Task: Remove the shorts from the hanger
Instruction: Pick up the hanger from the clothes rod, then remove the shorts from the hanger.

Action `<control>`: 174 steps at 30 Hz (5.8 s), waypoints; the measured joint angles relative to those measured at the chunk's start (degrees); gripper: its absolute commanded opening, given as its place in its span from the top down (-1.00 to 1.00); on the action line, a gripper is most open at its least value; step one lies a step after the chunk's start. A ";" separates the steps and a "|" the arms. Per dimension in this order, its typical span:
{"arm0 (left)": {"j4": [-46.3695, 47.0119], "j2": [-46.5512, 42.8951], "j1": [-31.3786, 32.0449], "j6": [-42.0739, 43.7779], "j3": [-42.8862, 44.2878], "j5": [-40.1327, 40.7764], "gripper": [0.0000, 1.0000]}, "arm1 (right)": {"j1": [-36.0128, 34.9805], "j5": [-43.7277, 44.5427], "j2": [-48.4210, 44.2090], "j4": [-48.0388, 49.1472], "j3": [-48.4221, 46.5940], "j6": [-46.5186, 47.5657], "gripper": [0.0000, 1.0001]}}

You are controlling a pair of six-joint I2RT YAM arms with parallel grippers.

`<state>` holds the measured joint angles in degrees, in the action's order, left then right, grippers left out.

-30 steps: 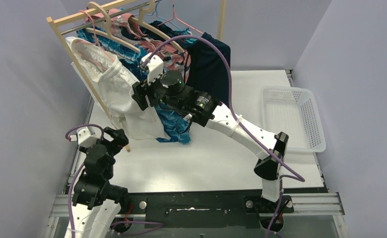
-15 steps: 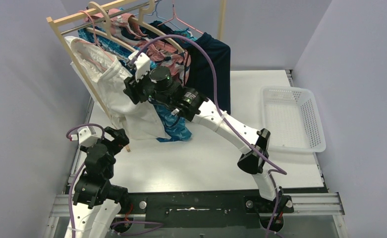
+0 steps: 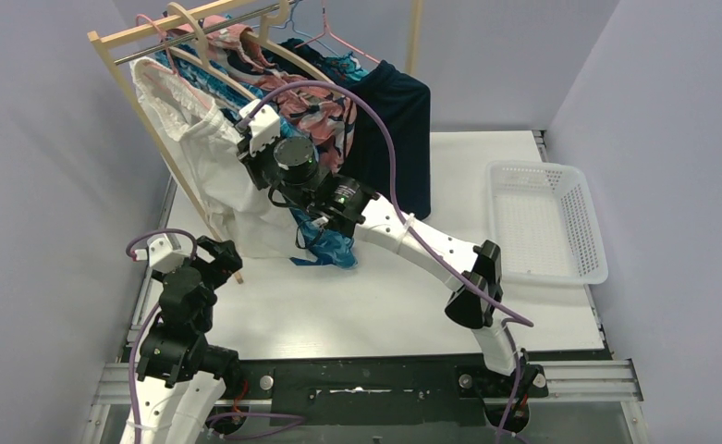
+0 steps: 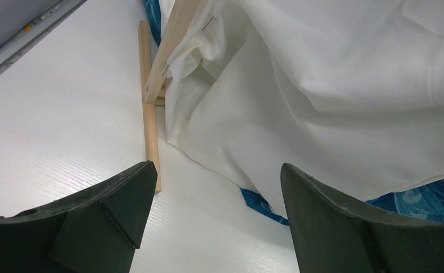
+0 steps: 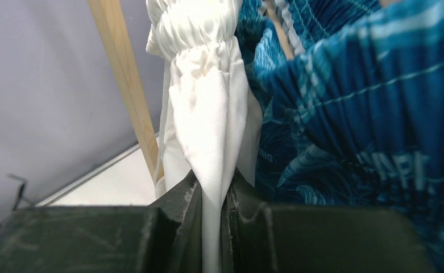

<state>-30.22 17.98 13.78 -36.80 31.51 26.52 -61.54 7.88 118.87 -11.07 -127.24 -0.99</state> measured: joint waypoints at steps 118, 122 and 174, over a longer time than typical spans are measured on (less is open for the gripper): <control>22.25 18.60 4.50 -7.50 -2.86 -50.42 -0.29 | -1.44 -13.22 -75.08 21.94 104.30 -29.73 1.00; 22.18 24.98 7.85 -5.29 -2.86 -47.93 -0.05 | -1.40 -14.19 -74.73 22.49 104.02 -29.75 1.00; 7.56 11.74 9.38 10.14 0.31 -28.52 1.00 | -4.37 -11.37 -37.09 -11.54 61.00 -27.15 1.00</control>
<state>-22.65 29.71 23.16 -26.65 31.81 -2.00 -65.91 -3.49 81.78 -22.61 -66.24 -28.14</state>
